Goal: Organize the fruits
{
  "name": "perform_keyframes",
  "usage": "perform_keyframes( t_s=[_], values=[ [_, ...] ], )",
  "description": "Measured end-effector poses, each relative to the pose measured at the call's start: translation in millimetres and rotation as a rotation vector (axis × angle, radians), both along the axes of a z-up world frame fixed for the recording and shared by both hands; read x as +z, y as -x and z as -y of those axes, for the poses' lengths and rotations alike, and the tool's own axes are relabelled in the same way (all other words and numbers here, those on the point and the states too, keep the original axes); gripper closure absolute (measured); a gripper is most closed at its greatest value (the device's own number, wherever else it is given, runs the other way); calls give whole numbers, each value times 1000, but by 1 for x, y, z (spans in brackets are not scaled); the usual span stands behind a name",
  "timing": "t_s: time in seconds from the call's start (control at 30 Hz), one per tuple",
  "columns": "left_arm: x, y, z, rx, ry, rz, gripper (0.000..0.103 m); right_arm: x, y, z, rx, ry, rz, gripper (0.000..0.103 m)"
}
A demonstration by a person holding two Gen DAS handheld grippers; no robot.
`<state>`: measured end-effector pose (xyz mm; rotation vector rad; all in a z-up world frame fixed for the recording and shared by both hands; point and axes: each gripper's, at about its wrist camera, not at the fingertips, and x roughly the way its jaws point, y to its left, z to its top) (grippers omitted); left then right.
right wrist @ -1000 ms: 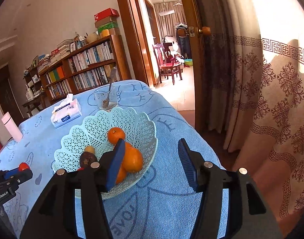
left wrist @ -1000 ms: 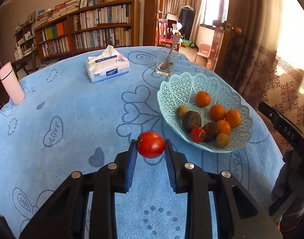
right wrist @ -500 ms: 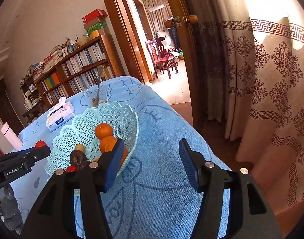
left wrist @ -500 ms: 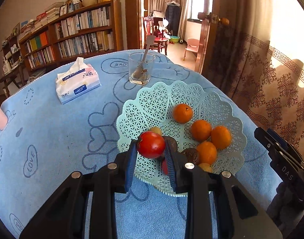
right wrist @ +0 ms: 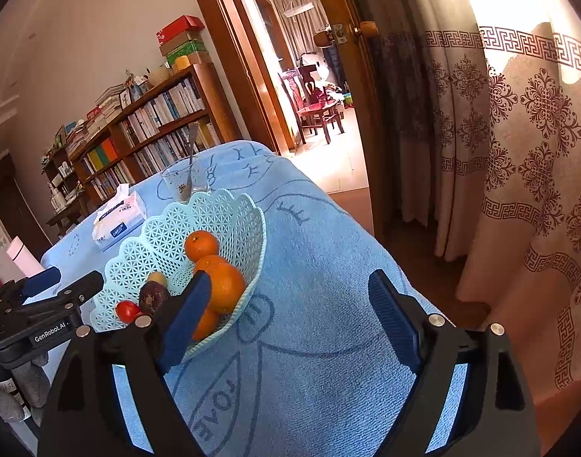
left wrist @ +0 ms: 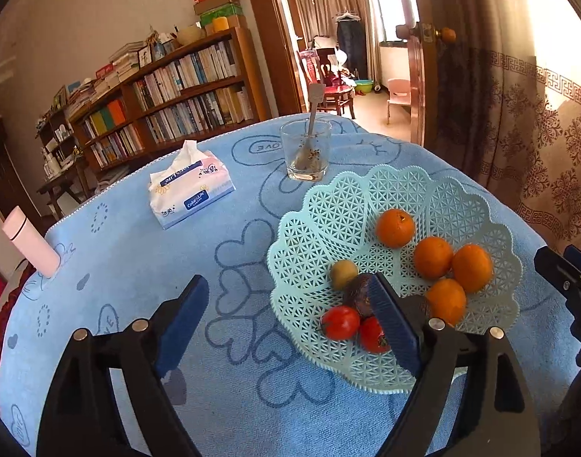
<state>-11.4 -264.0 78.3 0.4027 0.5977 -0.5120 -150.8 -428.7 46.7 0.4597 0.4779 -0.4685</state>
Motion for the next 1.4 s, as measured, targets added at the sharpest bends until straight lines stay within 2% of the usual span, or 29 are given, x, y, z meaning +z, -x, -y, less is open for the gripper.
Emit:
perform_keyframes(
  t_s=[0.37, 0.57, 0.7, 1.07, 1.4],
  values=[
    [2, 14, -7, 31, -60, 88, 13, 4, 1, -11, 36, 6, -34, 4],
    [6, 22, -13, 38, -52, 103, 12, 10, -1, -29, 65, 91, -65, 3],
    [9, 27, -17, 55, -50, 113, 6, 15, -1, -45, 111, 141, -75, 3],
    [13, 41, -31, 74, -43, 134, 5, 21, -1, -74, 202, 205, -92, 3],
    [12, 53, -35, 73, -55, 145, 5, 24, 2, -87, 221, 234, -97, 3]
  ],
)
